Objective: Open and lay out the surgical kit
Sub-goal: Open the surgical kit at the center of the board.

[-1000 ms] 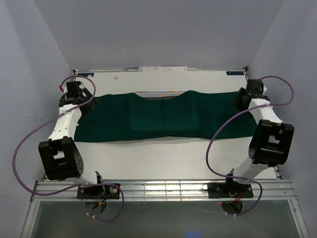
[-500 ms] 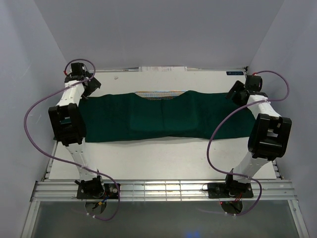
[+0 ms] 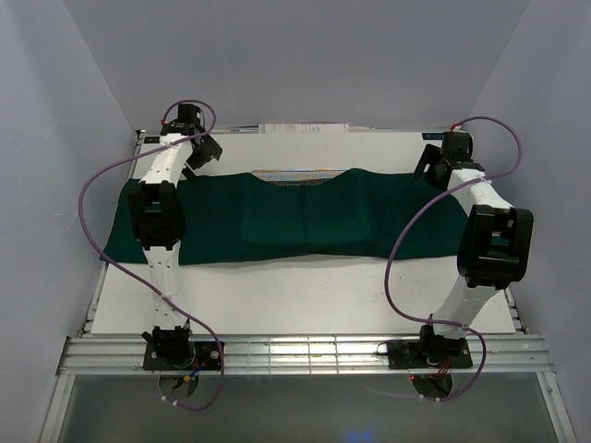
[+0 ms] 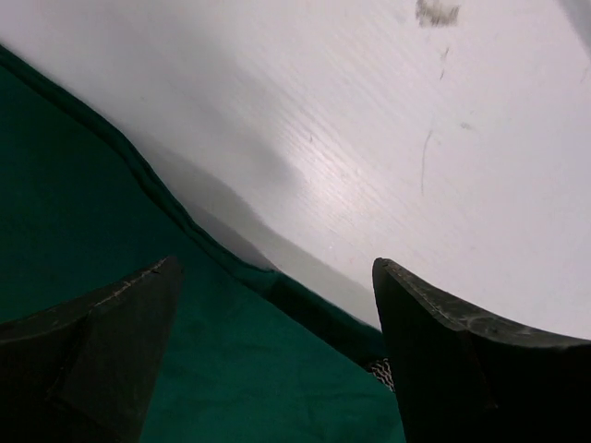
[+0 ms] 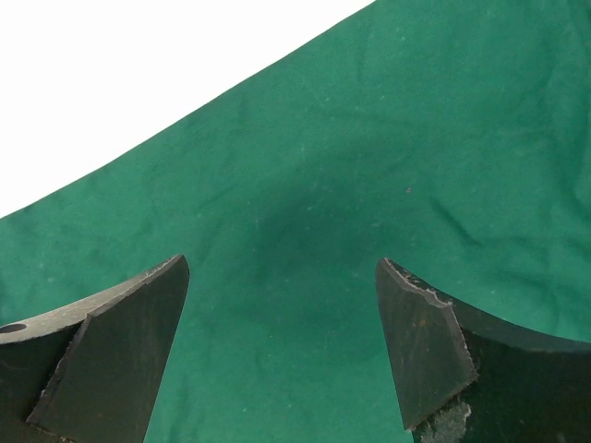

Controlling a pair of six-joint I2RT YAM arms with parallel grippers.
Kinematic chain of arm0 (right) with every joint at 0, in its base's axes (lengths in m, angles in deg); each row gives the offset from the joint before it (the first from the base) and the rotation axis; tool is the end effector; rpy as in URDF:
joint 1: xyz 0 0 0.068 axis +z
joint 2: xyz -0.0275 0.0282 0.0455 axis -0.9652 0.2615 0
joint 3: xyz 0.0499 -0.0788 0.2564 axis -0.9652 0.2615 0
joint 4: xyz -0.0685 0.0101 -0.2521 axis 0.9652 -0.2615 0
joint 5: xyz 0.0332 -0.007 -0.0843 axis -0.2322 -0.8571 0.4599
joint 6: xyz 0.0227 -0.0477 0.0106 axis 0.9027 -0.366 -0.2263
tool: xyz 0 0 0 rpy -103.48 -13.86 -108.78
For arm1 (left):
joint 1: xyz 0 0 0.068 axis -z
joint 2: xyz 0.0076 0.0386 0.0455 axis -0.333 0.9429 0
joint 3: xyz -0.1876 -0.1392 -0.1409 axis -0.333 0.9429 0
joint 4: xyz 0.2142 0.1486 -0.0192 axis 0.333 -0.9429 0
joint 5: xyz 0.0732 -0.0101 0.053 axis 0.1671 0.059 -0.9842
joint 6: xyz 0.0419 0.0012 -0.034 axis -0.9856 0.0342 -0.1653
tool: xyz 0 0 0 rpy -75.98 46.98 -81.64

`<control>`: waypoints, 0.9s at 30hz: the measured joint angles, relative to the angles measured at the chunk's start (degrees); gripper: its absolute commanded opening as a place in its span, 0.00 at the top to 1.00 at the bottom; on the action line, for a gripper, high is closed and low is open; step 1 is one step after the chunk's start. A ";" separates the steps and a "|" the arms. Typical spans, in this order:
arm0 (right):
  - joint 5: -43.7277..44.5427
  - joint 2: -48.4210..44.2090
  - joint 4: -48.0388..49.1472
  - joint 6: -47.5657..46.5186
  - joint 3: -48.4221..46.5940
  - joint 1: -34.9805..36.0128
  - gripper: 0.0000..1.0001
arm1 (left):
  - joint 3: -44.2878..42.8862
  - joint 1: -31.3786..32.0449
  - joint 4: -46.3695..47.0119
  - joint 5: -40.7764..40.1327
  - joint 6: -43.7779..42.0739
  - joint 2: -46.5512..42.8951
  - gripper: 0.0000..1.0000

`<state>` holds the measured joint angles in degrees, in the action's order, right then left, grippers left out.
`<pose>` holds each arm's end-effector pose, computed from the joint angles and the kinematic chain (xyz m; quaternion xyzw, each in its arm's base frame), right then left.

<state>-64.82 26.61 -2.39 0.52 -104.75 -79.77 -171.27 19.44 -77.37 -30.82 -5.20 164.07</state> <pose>0.4029 -0.0412 0.2388 0.1896 0.8892 -0.0486 0.4135 0.5025 0.0061 0.2282 -0.3551 0.8948 -0.0132 0.2705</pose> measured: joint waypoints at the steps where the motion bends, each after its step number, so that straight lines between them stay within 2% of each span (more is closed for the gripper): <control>1: 0.39 0.00 0.15 -0.28 0.00 0.22 0.12 | -0.20 0.72 -0.68 -0.26 -0.17 0.72 0.05; 11: 3.43 0.00 0.59 -2.08 0.07 2.69 0.12 | -0.24 1.88 -4.74 -3.34 -3.76 2.82 0.09; 22: 4.59 0.00 0.61 -2.89 0.24 2.82 0.12 | 4.17 1.73 -5.33 -4.26 -7.06 2.43 0.22; 27: 4.63 0.00 0.61 -2.91 0.24 2.82 0.12 | 4.22 1.92 -5.38 -4.28 -7.78 1.18 0.23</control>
<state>-60.18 26.61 -1.78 -2.38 -104.51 -76.95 -167.05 21.36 -82.75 -35.10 -12.99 165.25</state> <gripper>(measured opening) 0.878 0.770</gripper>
